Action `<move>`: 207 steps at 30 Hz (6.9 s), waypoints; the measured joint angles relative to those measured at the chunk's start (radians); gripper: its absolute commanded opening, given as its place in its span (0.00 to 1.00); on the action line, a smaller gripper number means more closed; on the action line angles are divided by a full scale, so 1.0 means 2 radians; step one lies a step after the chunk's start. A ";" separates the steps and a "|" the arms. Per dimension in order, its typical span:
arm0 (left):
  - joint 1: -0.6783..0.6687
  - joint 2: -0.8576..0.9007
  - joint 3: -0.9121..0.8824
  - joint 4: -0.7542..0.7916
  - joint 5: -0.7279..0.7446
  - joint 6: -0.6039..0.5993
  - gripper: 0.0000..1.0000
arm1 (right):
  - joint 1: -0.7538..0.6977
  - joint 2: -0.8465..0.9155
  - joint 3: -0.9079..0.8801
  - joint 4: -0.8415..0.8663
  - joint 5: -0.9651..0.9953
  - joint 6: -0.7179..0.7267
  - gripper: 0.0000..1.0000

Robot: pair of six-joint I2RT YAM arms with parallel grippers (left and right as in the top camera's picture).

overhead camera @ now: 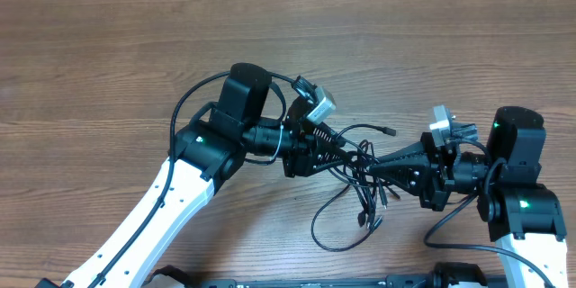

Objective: Untangle cables

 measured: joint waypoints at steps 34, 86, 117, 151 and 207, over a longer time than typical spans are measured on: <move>-0.018 0.009 0.000 0.001 -0.066 -0.053 0.04 | 0.000 0.000 0.000 -0.005 0.001 -0.002 0.04; 0.027 0.010 0.000 0.026 0.083 0.019 0.86 | 0.000 0.001 0.000 -0.004 -0.010 -0.001 0.04; 0.005 0.011 0.000 0.051 0.074 0.031 0.04 | 0.000 0.000 0.000 -0.015 0.002 0.009 0.04; 0.006 0.016 -0.001 0.141 0.013 -0.092 0.68 | 0.001 -0.002 0.001 -0.145 0.196 -0.046 0.04; 0.006 0.017 -0.001 0.072 -0.011 -0.051 0.04 | 0.001 -0.002 0.001 -0.109 0.053 -0.080 0.04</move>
